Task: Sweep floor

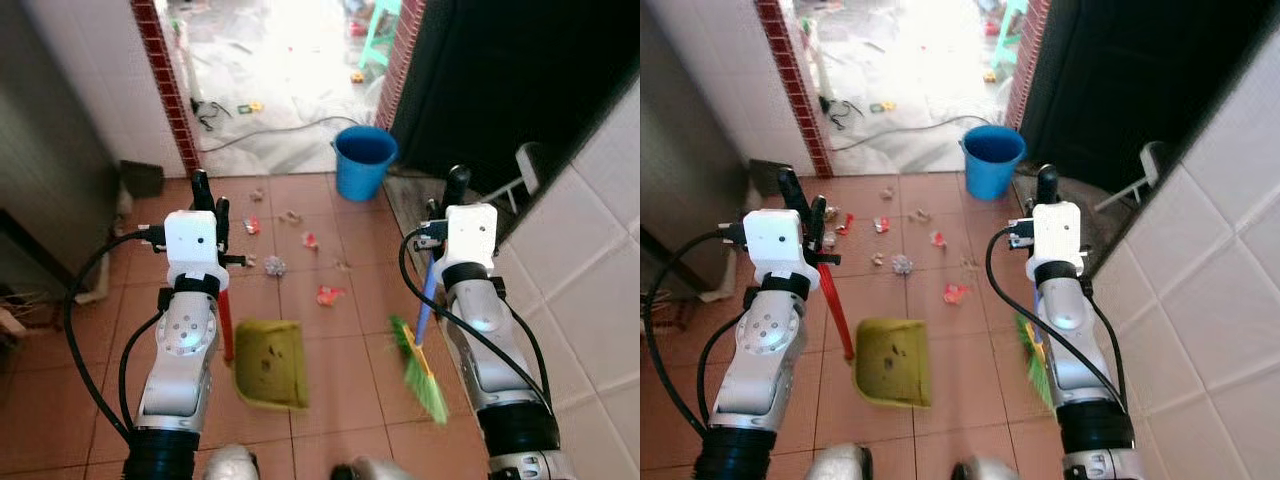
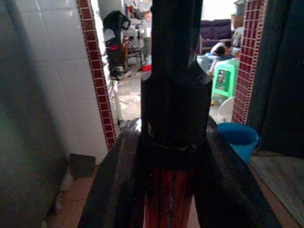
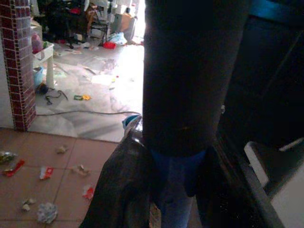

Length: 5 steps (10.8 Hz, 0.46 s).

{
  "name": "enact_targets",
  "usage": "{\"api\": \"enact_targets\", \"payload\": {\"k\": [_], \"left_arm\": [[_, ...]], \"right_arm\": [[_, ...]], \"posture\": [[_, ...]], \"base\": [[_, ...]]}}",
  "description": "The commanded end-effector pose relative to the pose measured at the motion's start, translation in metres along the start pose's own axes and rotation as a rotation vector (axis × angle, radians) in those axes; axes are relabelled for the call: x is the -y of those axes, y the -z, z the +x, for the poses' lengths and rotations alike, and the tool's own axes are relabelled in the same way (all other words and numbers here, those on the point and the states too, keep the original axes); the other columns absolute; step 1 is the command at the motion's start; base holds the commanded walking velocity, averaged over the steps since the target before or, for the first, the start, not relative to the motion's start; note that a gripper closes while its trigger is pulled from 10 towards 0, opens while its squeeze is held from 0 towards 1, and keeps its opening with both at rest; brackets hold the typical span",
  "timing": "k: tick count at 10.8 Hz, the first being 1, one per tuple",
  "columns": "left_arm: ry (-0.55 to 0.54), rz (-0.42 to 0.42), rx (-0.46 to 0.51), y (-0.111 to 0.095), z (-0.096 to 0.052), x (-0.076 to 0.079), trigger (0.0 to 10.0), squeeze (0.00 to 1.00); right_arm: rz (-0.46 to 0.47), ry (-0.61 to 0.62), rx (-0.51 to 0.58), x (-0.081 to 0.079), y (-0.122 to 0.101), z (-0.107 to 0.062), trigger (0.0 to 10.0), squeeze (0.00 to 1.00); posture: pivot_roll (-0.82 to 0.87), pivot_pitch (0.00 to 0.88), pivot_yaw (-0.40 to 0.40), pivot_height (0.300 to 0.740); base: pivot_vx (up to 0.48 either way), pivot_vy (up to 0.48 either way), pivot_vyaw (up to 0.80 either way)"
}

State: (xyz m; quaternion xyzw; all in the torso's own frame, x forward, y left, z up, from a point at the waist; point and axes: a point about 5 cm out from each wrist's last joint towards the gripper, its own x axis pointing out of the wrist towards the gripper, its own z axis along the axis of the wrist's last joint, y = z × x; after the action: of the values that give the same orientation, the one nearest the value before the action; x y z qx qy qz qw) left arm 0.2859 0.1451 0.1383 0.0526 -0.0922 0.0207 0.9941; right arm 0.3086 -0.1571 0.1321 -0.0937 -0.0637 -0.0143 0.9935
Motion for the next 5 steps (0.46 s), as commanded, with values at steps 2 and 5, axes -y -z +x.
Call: {"api": "enact_targets", "payload": {"k": [2,5], "left_arm": [[0.007,-0.001,0.064,-0.011,0.0025,-0.0008,10.0,0.0],[0.009,-0.002,0.066,-0.0118,0.0019,-0.0005,10.0,0.0]], "right_arm": [[-0.004,0.013,0.063,0.0017,-0.0111,0.0035,10.0,0.0],[-0.021,0.01,0.078,0.0016,-0.0136,0.0039,10.0,0.0]], "posture": [[0.01,0.071,-0.03,0.74],[0.01,0.076,-0.029,0.74]], "base": [[0.441,0.0,0.0],[0.44,0.0,0.0]]}}
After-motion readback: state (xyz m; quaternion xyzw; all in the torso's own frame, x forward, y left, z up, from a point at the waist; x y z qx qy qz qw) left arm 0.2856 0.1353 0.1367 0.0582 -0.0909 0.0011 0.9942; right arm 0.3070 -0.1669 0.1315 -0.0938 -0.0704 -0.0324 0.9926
